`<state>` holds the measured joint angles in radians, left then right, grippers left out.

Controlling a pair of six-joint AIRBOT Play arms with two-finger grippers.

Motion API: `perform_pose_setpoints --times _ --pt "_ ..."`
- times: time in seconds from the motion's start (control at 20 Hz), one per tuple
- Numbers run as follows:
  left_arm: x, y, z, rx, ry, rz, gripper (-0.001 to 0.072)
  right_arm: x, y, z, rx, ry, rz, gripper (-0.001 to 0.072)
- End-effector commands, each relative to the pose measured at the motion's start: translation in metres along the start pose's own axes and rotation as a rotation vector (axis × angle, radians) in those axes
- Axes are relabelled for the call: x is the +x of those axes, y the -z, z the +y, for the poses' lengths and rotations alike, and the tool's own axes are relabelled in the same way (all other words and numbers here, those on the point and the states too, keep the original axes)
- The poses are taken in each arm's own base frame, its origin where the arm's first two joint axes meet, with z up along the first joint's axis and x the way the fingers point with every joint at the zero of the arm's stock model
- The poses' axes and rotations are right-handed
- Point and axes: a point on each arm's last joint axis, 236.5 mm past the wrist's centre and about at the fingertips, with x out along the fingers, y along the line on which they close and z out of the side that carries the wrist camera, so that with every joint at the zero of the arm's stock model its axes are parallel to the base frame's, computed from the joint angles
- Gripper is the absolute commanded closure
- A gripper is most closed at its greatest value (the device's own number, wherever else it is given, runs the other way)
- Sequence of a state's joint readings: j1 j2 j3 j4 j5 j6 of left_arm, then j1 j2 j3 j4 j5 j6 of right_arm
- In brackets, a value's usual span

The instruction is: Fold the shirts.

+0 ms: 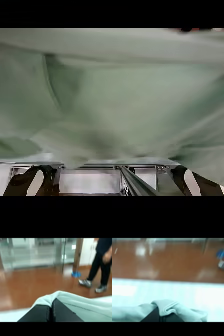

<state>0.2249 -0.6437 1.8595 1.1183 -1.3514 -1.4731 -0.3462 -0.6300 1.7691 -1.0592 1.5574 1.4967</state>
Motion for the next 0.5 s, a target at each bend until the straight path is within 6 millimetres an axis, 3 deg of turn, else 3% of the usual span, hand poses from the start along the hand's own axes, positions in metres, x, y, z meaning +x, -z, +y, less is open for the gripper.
perform_pose_setpoints --times 0.0,0.2,0.3,0.45 --pt "0.049 0.079 0.045 -0.082 -0.089 0.216 0.0679 0.049 0.065 -0.007 0.107 -0.087 0.228 0.067" --pt "0.149 0.166 0.082 -0.228 -0.079 0.338 0.0679 0.143 0.146 -0.053 0.3 -0.085 0.364 0.067" --pt "0.201 0.217 0.089 -0.302 -0.061 0.401 0.0679 0.191 0.181 -0.071 0.398 -0.099 0.389 0.0669" --pt "0.276 0.263 0.084 -0.297 -0.035 0.392 0.0679 0.269 0.205 -0.08 0.546 -0.207 0.372 0.067"
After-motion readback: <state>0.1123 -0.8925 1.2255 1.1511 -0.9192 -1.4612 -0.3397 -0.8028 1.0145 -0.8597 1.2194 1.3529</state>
